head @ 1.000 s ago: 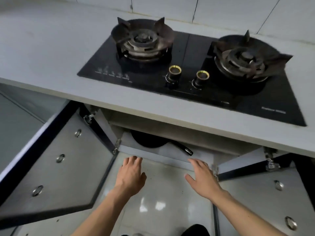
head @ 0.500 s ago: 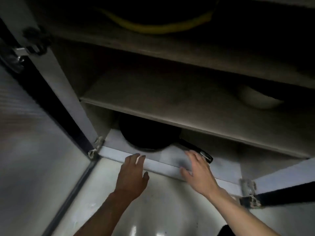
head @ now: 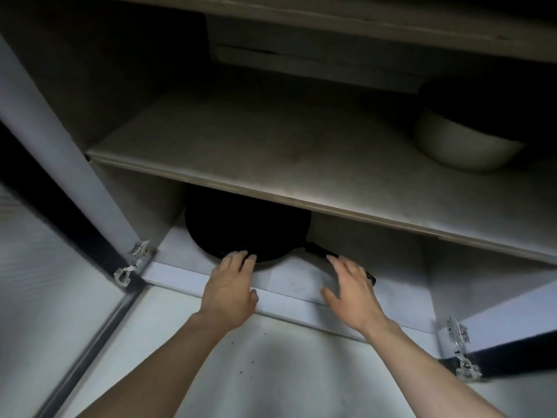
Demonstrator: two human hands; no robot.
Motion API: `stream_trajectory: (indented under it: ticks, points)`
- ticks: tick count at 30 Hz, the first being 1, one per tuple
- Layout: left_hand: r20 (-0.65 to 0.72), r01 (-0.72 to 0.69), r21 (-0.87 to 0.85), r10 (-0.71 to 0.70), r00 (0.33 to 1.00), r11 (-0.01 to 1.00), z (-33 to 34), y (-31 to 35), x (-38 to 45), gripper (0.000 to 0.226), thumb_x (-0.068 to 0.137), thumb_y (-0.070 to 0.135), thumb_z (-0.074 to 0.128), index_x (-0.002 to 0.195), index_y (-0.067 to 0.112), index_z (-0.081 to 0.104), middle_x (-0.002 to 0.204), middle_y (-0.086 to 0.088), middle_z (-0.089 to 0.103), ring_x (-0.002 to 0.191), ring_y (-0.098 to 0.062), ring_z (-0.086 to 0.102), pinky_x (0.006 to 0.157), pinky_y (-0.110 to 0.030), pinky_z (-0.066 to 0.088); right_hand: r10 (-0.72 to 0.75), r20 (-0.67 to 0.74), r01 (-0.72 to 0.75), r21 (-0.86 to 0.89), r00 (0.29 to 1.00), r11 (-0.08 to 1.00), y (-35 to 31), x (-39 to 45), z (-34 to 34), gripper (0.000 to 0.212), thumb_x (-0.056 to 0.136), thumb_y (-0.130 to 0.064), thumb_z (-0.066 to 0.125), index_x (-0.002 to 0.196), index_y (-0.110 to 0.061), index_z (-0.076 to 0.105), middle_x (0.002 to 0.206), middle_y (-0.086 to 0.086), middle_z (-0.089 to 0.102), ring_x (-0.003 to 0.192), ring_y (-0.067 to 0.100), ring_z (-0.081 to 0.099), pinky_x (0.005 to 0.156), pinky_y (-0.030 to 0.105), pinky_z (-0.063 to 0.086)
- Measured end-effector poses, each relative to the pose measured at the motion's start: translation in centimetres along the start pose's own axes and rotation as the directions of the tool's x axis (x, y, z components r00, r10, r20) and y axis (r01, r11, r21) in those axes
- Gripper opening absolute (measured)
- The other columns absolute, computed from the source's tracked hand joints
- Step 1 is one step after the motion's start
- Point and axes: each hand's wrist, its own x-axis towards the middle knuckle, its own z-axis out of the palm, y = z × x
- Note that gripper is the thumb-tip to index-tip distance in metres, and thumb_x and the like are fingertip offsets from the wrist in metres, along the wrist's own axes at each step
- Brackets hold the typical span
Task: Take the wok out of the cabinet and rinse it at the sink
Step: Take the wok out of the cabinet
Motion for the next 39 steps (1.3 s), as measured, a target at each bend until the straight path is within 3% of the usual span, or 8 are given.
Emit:
stream_trajectory:
  ticks: [4,7,9,12,17,23,34,39]
  points:
    - [0.132,0.006,0.091,-0.018,0.991,0.996,1.9,-1.7,0.2,0.085,0.09,0.038,0.051,0.154,0.018,-0.001,0.163,-0.002,-0.001,0.15,-0.021,-0.002,0.122,-0.039,0.009,0.051,0.012,-0.049,-0.135,0.999,0.99,2.0,2.1,0.2,0.074,0.092,-0.04,0.056,0.153,-0.026,0.017,0.16,0.007,0.02,0.146,0.03,0.016,0.118,0.043,0.017]
    - [0.201,0.021,0.117,-0.045,0.979,0.993,2.5,-2.4,0.1,0.089,0.092,0.041,0.05,0.153,0.017,-0.009,0.163,-0.002,-0.008,0.15,-0.02,-0.009,0.122,-0.042,0.004,0.115,0.124,-0.095,-0.157,0.986,0.983,3.5,2.3,0.9,0.082,0.091,-0.045,0.057,0.154,-0.026,0.007,0.162,0.006,0.011,0.149,0.029,0.009,0.121,0.044,0.009]
    - [0.198,0.024,0.11,-0.045,0.979,0.994,2.5,-2.7,0.2,0.089,0.092,0.041,0.05,0.153,0.017,-0.01,0.163,-0.001,-0.01,0.15,-0.019,-0.01,0.122,-0.041,0.003,0.136,0.166,-0.111,-0.155,0.977,0.982,3.9,2.4,1.3,0.086,0.091,-0.046,0.058,0.155,-0.025,0.004,0.163,0.005,0.006,0.149,0.029,0.005,0.122,0.043,0.008]
    - [0.173,0.019,0.106,-0.038,0.984,0.994,2.5,-3.3,0.7,0.091,0.092,0.04,0.052,0.153,0.018,-0.011,0.163,0.0,-0.012,0.15,-0.019,-0.009,0.123,-0.039,0.004,0.115,0.105,-0.1,-0.137,0.988,0.986,3.8,3.1,1.5,0.081,0.092,-0.039,0.058,0.154,-0.018,0.011,0.16,0.008,0.018,0.146,0.029,0.017,0.121,0.04,0.015]
    - [0.186,0.016,0.148,-0.044,0.982,0.989,3.4,-3.7,1.8,0.088,0.091,0.042,0.052,0.154,0.017,-0.004,0.164,-0.001,0.0,0.15,-0.02,-0.004,0.122,-0.04,0.007,0.08,-0.011,-0.081,-0.093,0.997,0.992,4.2,3.7,2.1,0.064,0.089,-0.014,0.058,0.147,-0.019,0.033,0.14,0.008,0.045,0.125,0.029,0.043,0.105,0.036,0.038]
    - [0.156,0.029,0.207,-0.062,0.986,0.978,2.7,-3.5,1.7,0.079,0.09,0.042,0.052,0.153,0.016,0.012,0.16,-0.003,0.017,0.147,-0.022,0.013,0.121,-0.038,0.016,0.046,-0.052,-0.047,-0.018,0.998,0.999,4.0,3.1,1.8,0.051,0.082,0.001,0.059,0.127,-0.022,0.052,0.115,0.004,0.056,0.105,0.026,0.054,0.086,0.034,0.047]
    - [0.113,-0.118,0.268,0.09,0.989,0.956,1.9,-3.8,-1.1,0.041,0.086,0.036,0.053,0.125,0.026,0.043,0.118,0.004,0.05,0.113,-0.019,0.043,0.1,-0.03,0.034,0.028,0.177,-0.017,-0.06,0.984,0.998,4.5,0.3,0.7,0.042,0.072,-0.003,0.061,0.1,-0.027,0.041,0.101,-0.002,0.051,0.089,0.021,0.052,0.077,0.035,0.049]
    - [0.117,-0.15,0.221,0.126,0.985,0.964,2.0,-4.1,-2.8,0.037,0.082,0.037,0.062,0.115,0.027,0.049,0.11,0.004,0.053,0.106,-0.019,0.048,0.086,-0.031,0.042,-0.04,0.183,0.057,-0.089,0.982,0.994,3.5,-0.8,2.1,0.059,0.077,-0.006,0.061,0.125,-0.03,0.037,0.113,-0.004,0.044,0.099,0.021,0.051,0.079,0.033,0.047]
